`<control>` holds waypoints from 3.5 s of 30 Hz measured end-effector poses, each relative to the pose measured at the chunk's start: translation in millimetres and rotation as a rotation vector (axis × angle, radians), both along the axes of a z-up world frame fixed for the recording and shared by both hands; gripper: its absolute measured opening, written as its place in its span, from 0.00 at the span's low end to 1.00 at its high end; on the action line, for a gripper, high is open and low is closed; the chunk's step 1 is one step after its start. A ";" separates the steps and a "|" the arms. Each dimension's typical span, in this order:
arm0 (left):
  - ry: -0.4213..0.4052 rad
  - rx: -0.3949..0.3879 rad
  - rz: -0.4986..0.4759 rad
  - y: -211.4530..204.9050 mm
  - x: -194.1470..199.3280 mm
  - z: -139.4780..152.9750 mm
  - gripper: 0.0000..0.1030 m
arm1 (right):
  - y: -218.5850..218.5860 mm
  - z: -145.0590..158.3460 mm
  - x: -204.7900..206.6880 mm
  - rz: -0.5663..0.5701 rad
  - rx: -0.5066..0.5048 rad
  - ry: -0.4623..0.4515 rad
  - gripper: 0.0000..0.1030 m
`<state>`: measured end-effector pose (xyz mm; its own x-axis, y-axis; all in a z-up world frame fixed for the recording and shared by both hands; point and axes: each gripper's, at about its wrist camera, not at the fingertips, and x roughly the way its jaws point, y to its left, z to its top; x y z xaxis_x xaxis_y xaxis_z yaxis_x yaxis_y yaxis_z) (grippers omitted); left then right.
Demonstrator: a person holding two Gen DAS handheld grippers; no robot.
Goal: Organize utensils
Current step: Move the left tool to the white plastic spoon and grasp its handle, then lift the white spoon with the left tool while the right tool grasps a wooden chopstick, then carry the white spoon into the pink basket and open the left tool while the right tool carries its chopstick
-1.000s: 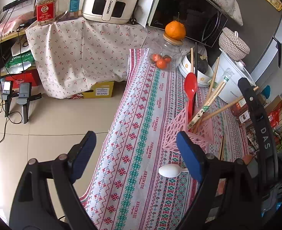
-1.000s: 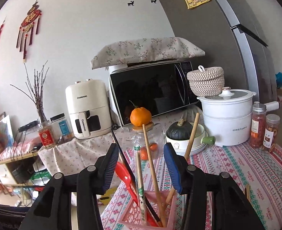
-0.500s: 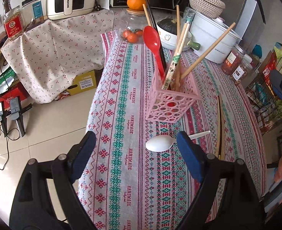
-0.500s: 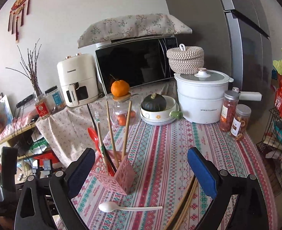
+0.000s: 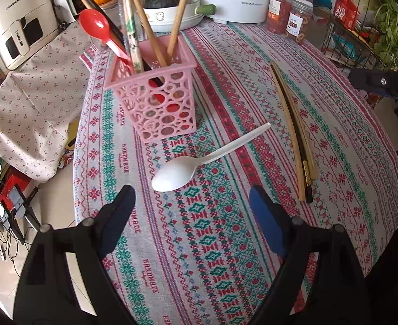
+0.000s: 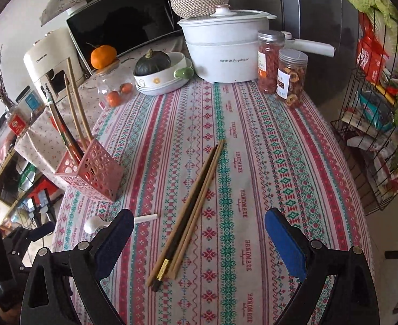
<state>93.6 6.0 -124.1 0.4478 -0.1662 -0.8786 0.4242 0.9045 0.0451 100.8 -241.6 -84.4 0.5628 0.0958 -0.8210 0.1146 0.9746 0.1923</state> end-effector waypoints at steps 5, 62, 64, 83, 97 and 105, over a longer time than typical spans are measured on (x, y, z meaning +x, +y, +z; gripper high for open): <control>0.013 0.033 -0.154 -34.7 10.0 -12.1 0.64 | -19.8 5.3 -5.7 -0.014 0.006 -0.012 0.96; 0.062 -0.232 0.008 -67.0 27.0 21.3 0.10 | -26.9 -23.1 34.9 0.126 0.037 0.129 0.96; 0.033 -0.236 0.011 -60.6 24.7 27.8 0.10 | -26.1 -25.2 45.4 0.155 0.034 0.098 0.96; 0.028 -0.282 0.016 -21.0 18.8 38.8 0.10 | -21.8 -85.2 120.8 0.064 0.137 0.193 0.18; 0.022 -0.271 0.012 -18.0 15.5 37.8 0.10 | 36.5 -88.4 125.8 0.142 -0.184 0.297 0.16; -0.003 -0.254 0.021 -15.7 12.2 37.4 0.10 | 27.4 -97.6 107.5 0.131 -0.081 0.248 0.07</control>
<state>105.8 -9.7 -86.7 0.4560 -0.3718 -0.8086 0.4052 0.8957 -0.1833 208.3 -214.2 -182.0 0.3308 0.0826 -0.9401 0.0208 0.9953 0.0948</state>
